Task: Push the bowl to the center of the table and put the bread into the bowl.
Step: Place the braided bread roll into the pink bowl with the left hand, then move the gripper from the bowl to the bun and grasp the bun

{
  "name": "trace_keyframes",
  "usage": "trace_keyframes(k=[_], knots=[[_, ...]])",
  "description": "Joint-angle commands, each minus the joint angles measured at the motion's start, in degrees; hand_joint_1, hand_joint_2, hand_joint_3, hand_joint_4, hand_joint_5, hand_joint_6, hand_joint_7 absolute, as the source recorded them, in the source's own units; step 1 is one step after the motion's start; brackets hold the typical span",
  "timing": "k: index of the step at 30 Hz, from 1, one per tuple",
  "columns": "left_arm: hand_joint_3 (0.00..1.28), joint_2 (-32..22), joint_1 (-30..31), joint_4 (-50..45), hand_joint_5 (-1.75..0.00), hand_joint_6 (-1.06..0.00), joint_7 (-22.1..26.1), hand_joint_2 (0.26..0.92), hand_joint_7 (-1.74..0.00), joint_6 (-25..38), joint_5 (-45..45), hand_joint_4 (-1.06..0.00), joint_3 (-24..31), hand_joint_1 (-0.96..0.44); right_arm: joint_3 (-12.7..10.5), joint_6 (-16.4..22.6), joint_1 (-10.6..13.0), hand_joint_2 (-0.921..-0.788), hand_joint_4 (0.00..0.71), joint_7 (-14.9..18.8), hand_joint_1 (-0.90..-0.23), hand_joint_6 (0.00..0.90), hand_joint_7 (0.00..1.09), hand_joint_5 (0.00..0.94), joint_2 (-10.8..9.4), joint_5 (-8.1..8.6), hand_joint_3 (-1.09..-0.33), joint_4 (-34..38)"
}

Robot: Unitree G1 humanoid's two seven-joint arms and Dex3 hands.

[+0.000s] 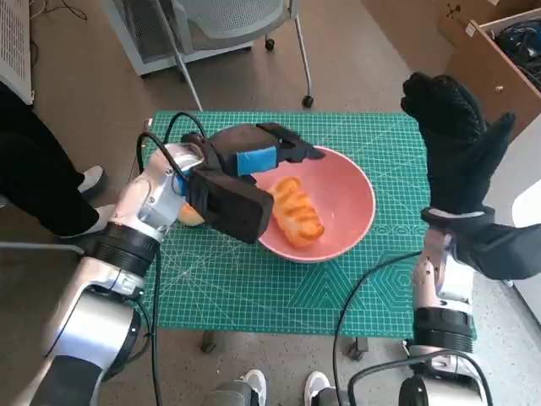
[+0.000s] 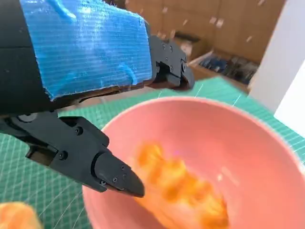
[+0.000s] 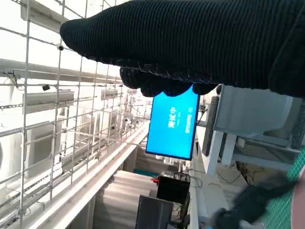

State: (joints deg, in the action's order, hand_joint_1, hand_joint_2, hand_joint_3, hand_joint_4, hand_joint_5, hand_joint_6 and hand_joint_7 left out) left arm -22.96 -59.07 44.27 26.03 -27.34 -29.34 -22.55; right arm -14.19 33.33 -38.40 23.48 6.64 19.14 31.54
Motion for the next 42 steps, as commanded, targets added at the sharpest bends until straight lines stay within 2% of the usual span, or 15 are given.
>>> trace_keyframes(k=[1,10,18,29,36,42], knots=[[0.01,-1.62,1.00,-1.67,0.00,-0.16,-0.53,0.819,-0.01,-1.80,1.97,0.00,1.84,-0.64,0.29,-1.01,-0.04,-0.921,0.348,0.47,-0.512,0.239,0.41,0.000,-0.36,0.55,-0.593,1.56],[0.02,-3.86,3.28,-6.11,0.00,-0.18,0.35,0.841,-0.02,-0.57,5.99,0.00,5.99,-0.65,0.44,-0.66,-1.21,-0.921,0.350,1.65,-0.514,0.229,0.42,0.001,-0.54,1.31,-0.587,3.95],[0.02,-10.47,7.51,-11.68,0.00,-0.18,1.78,0.858,-0.02,-0.67,9.10,0.00,11.01,-0.66,0.16,-1.20,-1.42,-0.921,0.351,2.87,-0.528,0.225,0.42,0.001,-0.58,2.43,-0.581,4.31],[0.00,-19.70,16.87,-24.18,0.00,-0.19,3.16,0.837,-0.03,7.82,8.74,-0.01,16.93,-0.57,-0.32,-0.99,-1.88,-0.921,0.351,2.92,-0.521,0.225,0.42,0.001,-0.57,2.51,-0.577,5.27],[0.00,-21.76,21.70,-28.98,-0.01,-0.20,4.04,0.830,-0.03,13.49,8.57,-0.02,18.06,-0.51,-0.53,-0.78,-2.62,-0.921,0.355,3.03,-0.511,0.235,0.42,0.003,-0.73,2.50,-0.579,6.27],[0.00,-21.76,23.17,-29.38,-0.01,-0.20,4.16,0.835,-0.03,16.79,7.77,-0.03,17.24,-0.50,-0.72,-0.83,-3.40,-0.921,0.361,3.78,-0.512,0.241,0.42,0.004,-0.73,2.84,-0.564,7.51]])
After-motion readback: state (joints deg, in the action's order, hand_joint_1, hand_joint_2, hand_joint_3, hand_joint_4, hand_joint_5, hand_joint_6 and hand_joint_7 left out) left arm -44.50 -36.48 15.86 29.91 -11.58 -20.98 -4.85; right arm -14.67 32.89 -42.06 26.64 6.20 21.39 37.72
